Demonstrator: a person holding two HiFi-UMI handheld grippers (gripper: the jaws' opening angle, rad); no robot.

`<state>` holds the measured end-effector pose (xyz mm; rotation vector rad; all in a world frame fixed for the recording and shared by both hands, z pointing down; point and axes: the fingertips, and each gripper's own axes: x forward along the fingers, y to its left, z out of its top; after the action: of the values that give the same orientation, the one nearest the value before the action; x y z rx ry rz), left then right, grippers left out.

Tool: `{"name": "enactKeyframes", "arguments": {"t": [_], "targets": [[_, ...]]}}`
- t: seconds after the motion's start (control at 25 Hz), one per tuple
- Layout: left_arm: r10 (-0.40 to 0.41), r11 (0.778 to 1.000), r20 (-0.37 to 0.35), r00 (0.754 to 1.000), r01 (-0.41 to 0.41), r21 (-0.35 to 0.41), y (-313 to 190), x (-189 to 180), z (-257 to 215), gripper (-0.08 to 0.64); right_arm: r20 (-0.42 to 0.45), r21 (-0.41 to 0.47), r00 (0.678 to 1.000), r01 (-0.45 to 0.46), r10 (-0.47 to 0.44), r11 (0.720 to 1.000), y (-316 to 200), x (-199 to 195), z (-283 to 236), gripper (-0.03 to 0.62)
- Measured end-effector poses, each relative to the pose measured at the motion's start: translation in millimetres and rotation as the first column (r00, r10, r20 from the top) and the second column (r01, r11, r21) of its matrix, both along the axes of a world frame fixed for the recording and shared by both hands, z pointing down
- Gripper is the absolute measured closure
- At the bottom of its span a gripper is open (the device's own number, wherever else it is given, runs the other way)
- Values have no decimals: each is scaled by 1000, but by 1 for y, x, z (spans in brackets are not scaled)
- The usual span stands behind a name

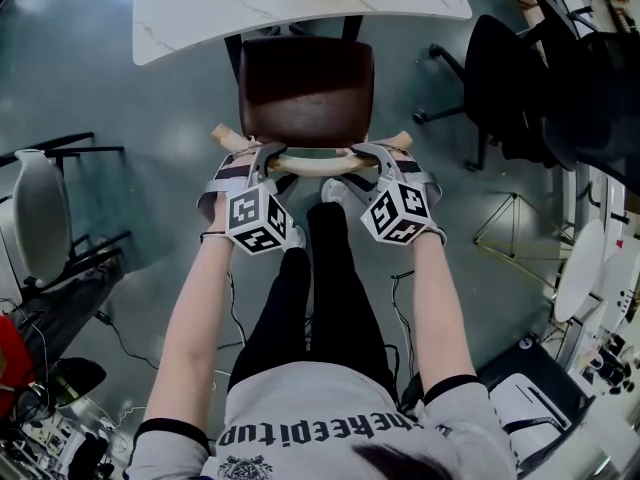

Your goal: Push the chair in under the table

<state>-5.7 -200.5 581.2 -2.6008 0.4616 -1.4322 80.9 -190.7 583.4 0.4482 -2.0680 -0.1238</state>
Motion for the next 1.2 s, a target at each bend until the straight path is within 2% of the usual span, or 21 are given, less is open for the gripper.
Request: {"name": "enactKeyframes", "arguments": {"t": [0.32,1.2], "targets": [[-21,1000,1,1000,21,-8,-29,11,2,308,-12,1,1000,10,-10,1000,-31,11,3,369],[-64,998,1,998,64,-1,-60,30,0,310,-20,7,998,62,-62,998,-67,31,2,368]]}}
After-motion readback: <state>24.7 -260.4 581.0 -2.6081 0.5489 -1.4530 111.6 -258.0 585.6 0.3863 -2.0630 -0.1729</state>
